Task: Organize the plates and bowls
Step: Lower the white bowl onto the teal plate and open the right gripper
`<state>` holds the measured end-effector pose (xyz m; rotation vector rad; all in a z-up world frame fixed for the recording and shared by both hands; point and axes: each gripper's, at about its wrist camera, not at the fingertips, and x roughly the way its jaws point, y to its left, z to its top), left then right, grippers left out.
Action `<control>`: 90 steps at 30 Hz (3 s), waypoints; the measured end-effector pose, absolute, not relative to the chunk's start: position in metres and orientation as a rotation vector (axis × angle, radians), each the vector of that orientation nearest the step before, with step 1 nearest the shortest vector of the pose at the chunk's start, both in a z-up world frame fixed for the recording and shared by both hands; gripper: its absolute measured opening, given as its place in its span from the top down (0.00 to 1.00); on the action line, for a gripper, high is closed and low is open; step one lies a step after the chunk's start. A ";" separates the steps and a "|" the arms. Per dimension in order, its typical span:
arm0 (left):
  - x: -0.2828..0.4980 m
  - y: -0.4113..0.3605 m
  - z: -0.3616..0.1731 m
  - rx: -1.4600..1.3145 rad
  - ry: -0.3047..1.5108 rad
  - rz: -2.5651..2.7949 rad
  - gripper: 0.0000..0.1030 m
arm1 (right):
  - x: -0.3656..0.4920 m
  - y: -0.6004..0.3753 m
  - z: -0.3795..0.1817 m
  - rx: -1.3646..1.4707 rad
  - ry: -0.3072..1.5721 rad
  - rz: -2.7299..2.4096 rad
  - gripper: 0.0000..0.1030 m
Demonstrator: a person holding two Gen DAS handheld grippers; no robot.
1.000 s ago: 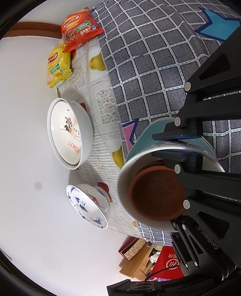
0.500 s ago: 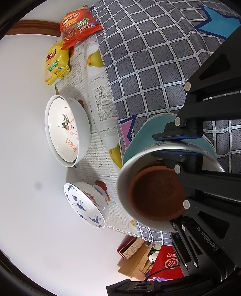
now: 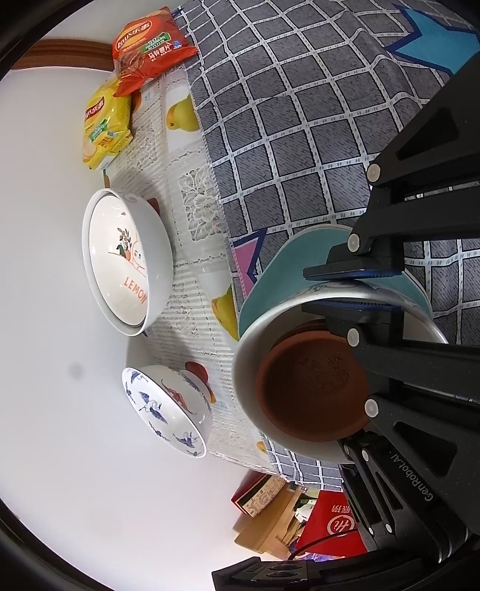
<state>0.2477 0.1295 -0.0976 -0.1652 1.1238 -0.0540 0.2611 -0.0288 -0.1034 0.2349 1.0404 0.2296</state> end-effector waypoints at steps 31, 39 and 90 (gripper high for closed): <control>0.261 0.127 -0.123 -0.158 1.168 -0.054 0.89 | 0.272 -0.030 -0.133 0.237 1.076 0.243 0.91; 0.263 0.126 -0.127 -0.156 1.168 -0.056 0.89 | 0.274 -0.031 -0.140 0.241 1.078 0.255 0.91; 0.236 0.130 -0.100 -0.163 1.147 -0.003 0.73 | 0.245 -0.041 -0.113 0.182 1.046 0.262 0.84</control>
